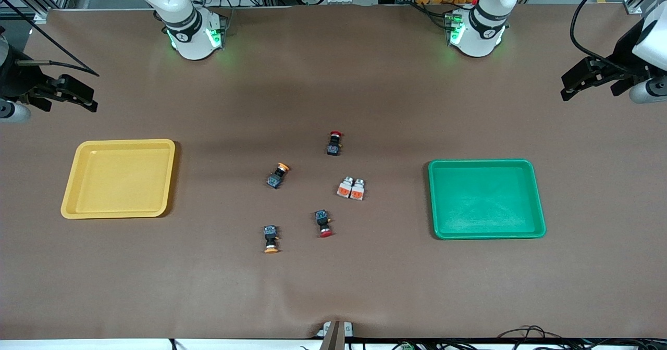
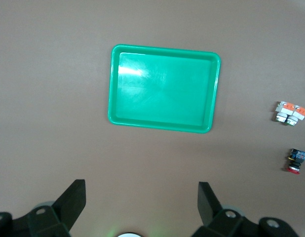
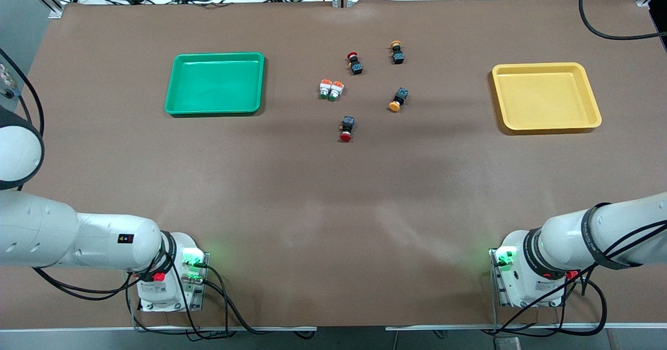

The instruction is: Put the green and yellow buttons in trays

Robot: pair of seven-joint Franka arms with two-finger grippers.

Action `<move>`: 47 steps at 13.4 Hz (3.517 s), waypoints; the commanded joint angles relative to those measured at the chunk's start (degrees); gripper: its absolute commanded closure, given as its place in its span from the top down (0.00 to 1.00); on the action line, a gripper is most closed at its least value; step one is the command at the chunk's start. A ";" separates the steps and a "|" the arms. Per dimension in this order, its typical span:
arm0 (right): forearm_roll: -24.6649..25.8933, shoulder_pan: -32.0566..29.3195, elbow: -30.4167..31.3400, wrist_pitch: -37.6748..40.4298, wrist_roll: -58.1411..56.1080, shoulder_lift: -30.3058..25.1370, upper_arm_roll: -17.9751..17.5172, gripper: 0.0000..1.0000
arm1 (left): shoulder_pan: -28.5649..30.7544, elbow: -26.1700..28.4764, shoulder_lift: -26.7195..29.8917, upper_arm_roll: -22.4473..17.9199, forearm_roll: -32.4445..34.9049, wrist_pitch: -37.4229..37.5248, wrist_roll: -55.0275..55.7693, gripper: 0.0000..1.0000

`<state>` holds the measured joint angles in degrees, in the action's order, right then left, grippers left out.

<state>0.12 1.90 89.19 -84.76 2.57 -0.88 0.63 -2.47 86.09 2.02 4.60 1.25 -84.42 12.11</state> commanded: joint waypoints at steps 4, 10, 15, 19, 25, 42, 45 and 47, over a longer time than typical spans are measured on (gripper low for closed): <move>-1.08 -0.93 -0.24 0.48 0.60 -0.26 -0.45 1.00 | 1.06 -1.45 -0.52 0.15 0.78 2.41 -1.30 1.00; -1.00 -0.93 -0.24 0.48 0.60 -0.26 -0.45 1.00 | 0.88 -1.28 -2.11 0.23 0.43 2.15 -1.30 1.00; -1.08 -0.93 -0.24 0.48 0.60 -0.26 -0.45 1.00 | 0.18 -1.45 -3.34 0.85 0.86 1.53 -0.16 1.00; -1.08 -0.93 -0.24 0.48 0.60 -0.26 -0.45 1.00 | -0.17 -1.36 -6.05 1.99 0.16 -0.57 0.98 1.00; -1.00 -1.02 -0.33 0.39 0.60 -0.26 -0.45 1.00 | -0.17 -0.75 -13.78 9.36 -0.10 -6.27 20.27 1.00; -1.00 -1.54 -0.33 0.39 0.60 -0.17 -0.37 1.00 | -21.43 8.74 -39.36 10.52 6.56 -52.06 95.69 1.00; -1.09 -1.46 -0.33 0.39 0.60 -0.17 -0.45 1.00 | -22.76 8.74 -43.06 10.17 8.69 -55.23 102.82 1.00; -1.09 -1.55 -0.33 0.39 0.60 -0.17 -0.45 1.00 | -23.20 8.74 -44.12 9.90 8.69 -58.22 105.56 1.00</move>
<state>0.08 1.13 89.17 -84.75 2.61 -0.88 0.65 -24.84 96.09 -40.84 15.37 8.66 -140.78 114.50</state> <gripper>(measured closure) 0.000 0.000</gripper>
